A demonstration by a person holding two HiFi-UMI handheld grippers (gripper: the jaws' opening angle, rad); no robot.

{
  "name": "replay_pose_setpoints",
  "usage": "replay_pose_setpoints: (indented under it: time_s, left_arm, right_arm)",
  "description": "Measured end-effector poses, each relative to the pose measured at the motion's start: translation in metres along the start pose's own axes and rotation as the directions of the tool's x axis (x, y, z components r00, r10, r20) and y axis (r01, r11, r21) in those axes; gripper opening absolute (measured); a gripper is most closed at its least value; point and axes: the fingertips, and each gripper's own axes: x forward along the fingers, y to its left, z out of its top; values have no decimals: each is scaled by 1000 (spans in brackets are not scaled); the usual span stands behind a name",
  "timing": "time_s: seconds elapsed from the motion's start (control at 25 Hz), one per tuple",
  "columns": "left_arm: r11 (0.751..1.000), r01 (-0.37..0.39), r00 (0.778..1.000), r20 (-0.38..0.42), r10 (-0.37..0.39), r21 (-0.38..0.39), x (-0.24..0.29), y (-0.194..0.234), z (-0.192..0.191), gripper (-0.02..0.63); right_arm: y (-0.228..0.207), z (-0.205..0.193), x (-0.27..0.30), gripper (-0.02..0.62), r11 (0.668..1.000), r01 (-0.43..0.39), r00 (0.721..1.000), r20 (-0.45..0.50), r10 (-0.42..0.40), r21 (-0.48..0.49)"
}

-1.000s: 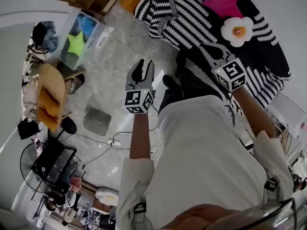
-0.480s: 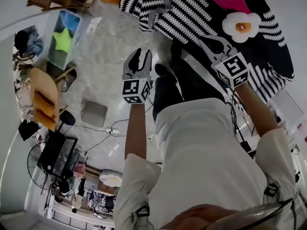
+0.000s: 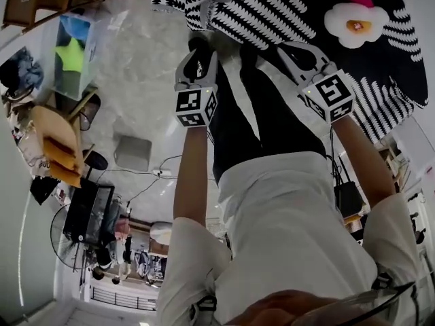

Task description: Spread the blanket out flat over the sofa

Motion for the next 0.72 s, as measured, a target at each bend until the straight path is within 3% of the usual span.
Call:
replay_pose_setpoints:
  time_s: [0.44, 0.72]
  left_arm:
    - [999, 6, 992, -129, -11, -38, 92, 54, -80, 161]
    - [999, 29, 981, -190, -31, -16, 145, 84, -125, 164]
  right_arm:
    - [-12, -72, 81, 3, 983, 57, 998, -44, -50, 177]
    - [-11, -100, 138, 3, 969, 54, 998, -34, -47, 240]
